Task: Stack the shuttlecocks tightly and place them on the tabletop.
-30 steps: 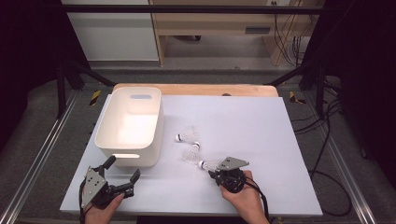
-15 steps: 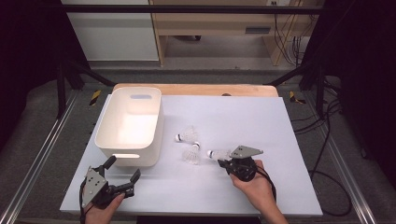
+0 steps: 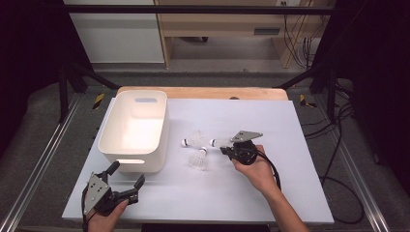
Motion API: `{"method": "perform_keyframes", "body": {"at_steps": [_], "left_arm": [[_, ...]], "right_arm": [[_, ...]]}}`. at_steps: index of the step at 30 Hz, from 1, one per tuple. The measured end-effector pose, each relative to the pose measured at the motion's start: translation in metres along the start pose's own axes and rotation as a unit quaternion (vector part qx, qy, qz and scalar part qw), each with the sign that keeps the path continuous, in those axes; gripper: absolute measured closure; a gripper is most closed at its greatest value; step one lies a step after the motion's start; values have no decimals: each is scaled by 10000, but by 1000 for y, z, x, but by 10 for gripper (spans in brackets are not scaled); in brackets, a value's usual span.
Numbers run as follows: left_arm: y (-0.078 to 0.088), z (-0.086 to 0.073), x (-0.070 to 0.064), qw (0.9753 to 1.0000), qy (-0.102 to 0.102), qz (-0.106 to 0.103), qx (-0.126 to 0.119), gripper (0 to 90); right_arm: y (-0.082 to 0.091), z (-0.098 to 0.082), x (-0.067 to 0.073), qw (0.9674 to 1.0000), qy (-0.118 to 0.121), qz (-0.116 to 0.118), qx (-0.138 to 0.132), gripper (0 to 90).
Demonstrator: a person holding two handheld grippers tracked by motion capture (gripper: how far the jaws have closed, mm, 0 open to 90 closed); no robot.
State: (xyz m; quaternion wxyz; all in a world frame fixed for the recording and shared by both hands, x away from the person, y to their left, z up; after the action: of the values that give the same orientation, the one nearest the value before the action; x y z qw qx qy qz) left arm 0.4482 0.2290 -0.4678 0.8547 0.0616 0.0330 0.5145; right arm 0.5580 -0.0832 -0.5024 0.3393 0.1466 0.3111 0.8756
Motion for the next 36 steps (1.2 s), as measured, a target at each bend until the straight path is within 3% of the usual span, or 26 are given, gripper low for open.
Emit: {"method": "perform_keyframes", "body": {"at_steps": [10,20,36], "left_arm": [[0,0,0,10000,44,-19,-15,29],[-1,-1,0,10000,50,-31,9,29],[-1,-1,0,10000,41,-35,23,29]], "right_arm": [[-22,18,-2,9996,145,222,-13,900],[-42,28,-1,9987,304,372,160,900],[-47,28,14,9959,591,591,349,900]]}}
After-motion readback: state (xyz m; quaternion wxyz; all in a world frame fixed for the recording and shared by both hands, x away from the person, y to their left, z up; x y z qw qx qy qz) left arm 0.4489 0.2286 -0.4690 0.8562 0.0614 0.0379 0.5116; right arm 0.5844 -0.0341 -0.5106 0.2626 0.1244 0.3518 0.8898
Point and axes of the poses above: each handheld gripper's, and its own axes: y roughly backward along the jaws, z roughly out of its top, x roughly to its left, the point moved 9 cm from there along -y, roughly forward along the jaws, and after that the axes turned 4 degrees about x, right-handed, at the moved point
